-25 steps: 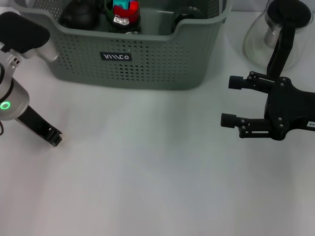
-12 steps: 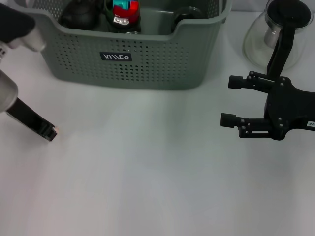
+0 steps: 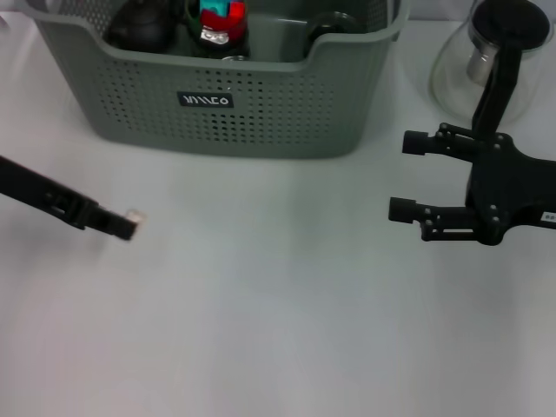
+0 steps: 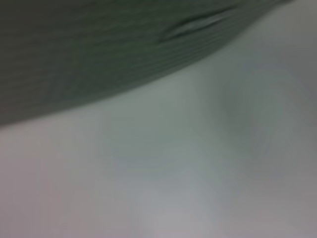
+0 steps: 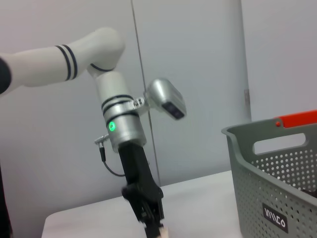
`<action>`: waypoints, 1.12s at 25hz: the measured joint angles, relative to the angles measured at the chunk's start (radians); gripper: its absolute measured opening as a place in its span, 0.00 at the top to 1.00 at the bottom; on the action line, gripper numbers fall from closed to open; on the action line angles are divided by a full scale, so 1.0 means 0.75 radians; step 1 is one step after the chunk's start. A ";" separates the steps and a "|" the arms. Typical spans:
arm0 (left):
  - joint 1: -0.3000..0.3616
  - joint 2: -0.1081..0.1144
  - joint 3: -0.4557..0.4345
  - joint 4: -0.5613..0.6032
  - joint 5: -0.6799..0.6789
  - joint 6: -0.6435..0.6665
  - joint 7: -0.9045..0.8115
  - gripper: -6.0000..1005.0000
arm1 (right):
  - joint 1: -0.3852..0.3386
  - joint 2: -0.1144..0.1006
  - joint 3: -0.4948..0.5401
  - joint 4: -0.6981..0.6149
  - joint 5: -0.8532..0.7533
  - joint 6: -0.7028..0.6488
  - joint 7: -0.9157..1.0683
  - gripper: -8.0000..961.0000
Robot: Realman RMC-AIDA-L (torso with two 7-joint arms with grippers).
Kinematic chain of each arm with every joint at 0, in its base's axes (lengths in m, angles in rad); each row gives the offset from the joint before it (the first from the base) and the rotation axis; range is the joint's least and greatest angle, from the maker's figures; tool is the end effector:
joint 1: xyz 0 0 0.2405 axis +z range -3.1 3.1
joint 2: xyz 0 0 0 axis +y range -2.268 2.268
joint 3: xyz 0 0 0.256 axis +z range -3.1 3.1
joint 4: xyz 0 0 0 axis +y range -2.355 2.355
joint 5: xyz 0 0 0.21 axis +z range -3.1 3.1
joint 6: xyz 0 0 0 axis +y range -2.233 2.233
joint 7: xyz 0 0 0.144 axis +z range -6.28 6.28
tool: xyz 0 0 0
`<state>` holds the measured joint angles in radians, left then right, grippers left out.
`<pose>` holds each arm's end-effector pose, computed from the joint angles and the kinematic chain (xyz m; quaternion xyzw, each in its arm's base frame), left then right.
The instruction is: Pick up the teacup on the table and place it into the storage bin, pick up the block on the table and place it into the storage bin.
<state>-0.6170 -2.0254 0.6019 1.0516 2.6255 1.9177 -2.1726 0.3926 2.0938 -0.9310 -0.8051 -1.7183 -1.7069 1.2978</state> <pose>-0.2730 0.3177 0.0744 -0.8731 -0.4840 0.0319 0.0499 0.2343 0.2948 0.0046 -0.9395 0.1099 0.3139 0.0825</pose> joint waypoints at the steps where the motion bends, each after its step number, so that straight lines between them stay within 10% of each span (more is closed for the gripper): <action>1: -0.014 0.039 -0.084 -0.097 -0.063 0.050 0.064 0.80 | 0.000 0.000 0.000 0.003 0.000 0.000 0.000 0.04; 7: -0.022 0.202 -0.344 -0.590 -0.464 0.156 0.303 0.78 | 0.006 -0.007 0.000 0.028 0.003 0.003 0.000 0.04; 16: -0.098 0.168 -0.408 -0.588 -0.970 -0.019 -0.017 0.76 | 0.019 -0.008 0.004 0.030 -0.001 0.009 0.000 0.04; 28: -0.403 0.283 0.126 -0.365 -0.775 -0.593 -0.354 0.73 | 0.020 -0.003 0.006 0.033 -0.008 0.016 0.000 0.04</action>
<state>-0.9193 -1.8129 0.6964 0.7777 2.0442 1.4729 -2.4381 0.4074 2.0918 -0.9265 -0.7802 -1.7240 -1.6945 1.2977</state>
